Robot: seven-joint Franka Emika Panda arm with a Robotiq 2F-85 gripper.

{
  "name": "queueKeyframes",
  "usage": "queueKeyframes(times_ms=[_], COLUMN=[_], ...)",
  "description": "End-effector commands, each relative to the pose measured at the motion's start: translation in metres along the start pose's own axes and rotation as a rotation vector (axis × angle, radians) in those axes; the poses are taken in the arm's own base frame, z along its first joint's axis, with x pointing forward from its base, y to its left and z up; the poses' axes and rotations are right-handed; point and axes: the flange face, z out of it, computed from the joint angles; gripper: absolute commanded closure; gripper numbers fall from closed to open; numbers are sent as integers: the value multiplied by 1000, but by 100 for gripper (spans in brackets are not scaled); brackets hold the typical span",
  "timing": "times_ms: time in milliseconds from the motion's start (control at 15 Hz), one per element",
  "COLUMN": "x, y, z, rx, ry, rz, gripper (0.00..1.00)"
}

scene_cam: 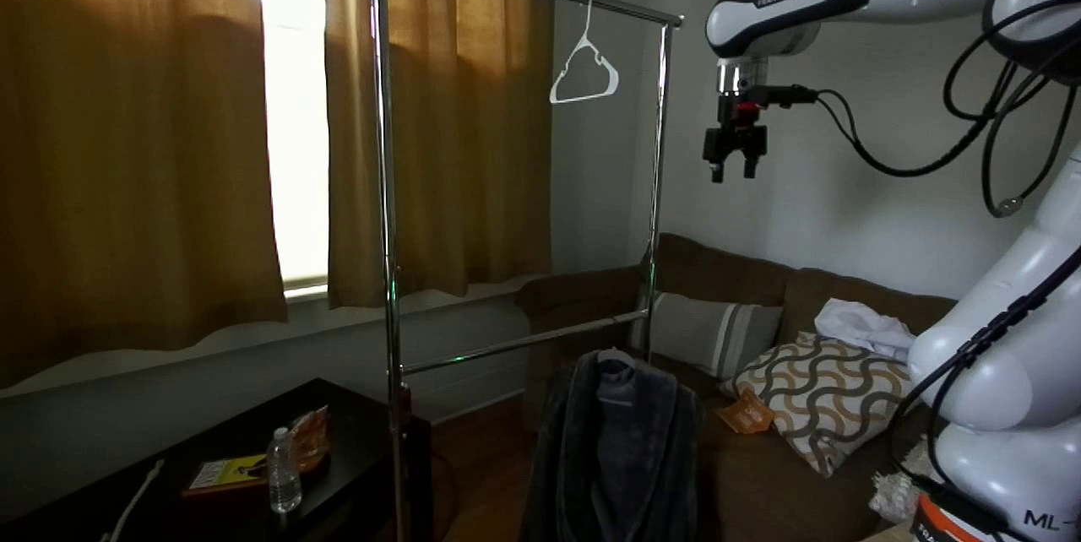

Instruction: Move the coat hanger to the lower rack

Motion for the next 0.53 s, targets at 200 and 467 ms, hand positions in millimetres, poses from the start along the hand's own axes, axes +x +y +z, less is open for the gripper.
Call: queueKeyframes(times_ms=[200, 467], x=[24, 24], y=[-104, -119], z=[-55, -63], rx=[-131, -141], ry=[93, 132], rz=[48, 16], gripper=[0, 0])
